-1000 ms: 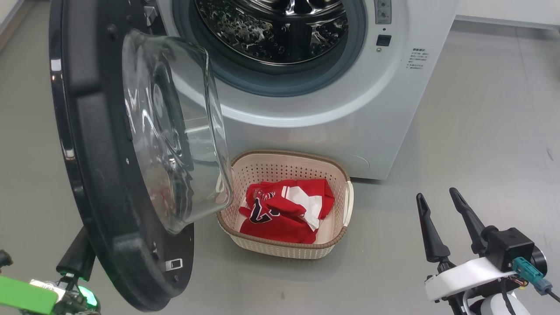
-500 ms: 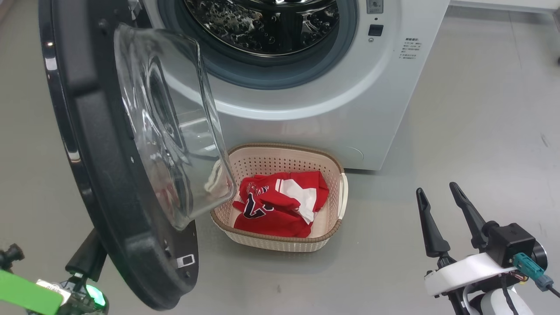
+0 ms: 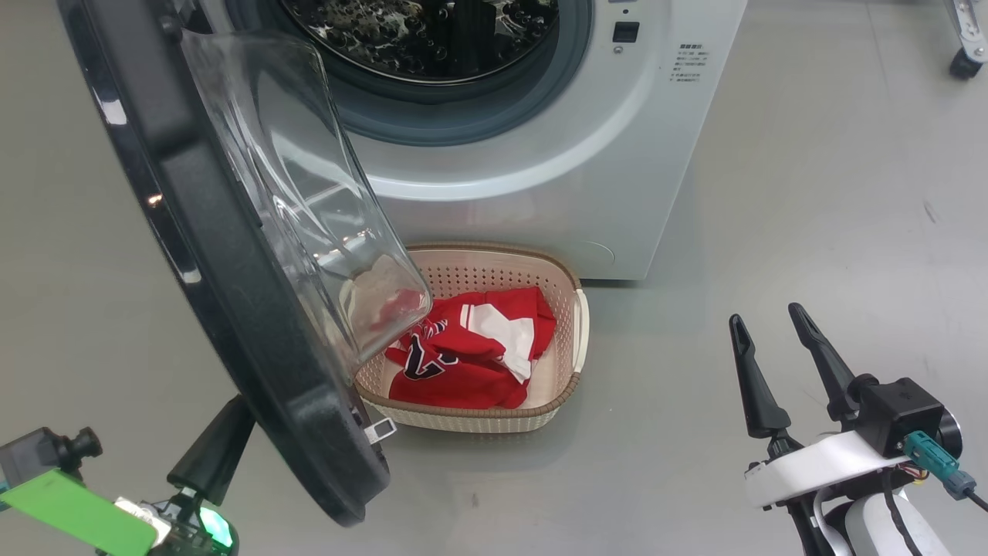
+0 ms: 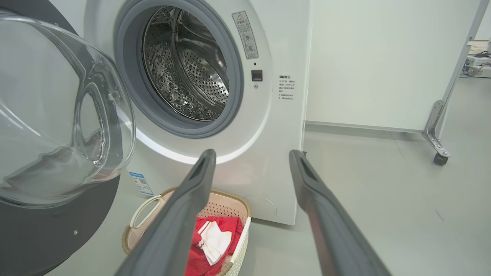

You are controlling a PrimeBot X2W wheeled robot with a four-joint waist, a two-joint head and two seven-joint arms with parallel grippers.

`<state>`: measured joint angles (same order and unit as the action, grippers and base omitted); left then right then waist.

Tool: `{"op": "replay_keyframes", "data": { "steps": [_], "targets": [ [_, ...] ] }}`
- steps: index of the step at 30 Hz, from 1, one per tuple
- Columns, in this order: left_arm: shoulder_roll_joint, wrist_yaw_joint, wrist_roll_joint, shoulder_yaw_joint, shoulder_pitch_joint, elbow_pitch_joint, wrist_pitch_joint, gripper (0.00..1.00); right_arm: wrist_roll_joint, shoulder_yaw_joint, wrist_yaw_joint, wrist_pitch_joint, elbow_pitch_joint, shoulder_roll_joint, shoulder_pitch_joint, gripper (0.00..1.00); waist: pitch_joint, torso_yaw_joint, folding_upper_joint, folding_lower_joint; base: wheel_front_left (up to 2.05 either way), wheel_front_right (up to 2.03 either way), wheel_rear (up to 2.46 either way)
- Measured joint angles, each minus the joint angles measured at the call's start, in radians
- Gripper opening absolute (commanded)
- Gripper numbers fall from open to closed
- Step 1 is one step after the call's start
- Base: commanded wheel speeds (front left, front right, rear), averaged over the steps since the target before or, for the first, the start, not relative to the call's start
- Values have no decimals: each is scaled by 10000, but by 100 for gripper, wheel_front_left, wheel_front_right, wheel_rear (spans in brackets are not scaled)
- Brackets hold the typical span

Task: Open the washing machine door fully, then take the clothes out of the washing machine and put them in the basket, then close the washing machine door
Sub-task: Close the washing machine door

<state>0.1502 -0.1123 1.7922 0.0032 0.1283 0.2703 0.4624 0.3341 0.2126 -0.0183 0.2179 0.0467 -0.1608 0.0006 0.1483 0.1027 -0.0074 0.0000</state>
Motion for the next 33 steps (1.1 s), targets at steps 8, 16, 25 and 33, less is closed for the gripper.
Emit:
{"op": "replay_keyframes", "data": {
  "steps": [8,16,25,33],
  "targets": [
    [-140,-42,2,-299,-105,-77,119,0,2,42,-13,0,13,17,-145,100,158,-432,0,0,0,0,0],
    [-274,-46,-61,-481,-663,-384,199,0,4,65,-69,2,36,38,-234,100,354,-993,0,0,0,0,0],
    [-441,-73,-159,-805,-1621,-1028,205,0,38,121,-121,59,163,121,-449,100,575,-1703,0,0,0,0,0],
    [-639,-75,-247,-997,-2652,-1985,190,0,107,123,-159,90,253,180,-554,100,765,-2261,0,0,0,0,0]
  ]
}}
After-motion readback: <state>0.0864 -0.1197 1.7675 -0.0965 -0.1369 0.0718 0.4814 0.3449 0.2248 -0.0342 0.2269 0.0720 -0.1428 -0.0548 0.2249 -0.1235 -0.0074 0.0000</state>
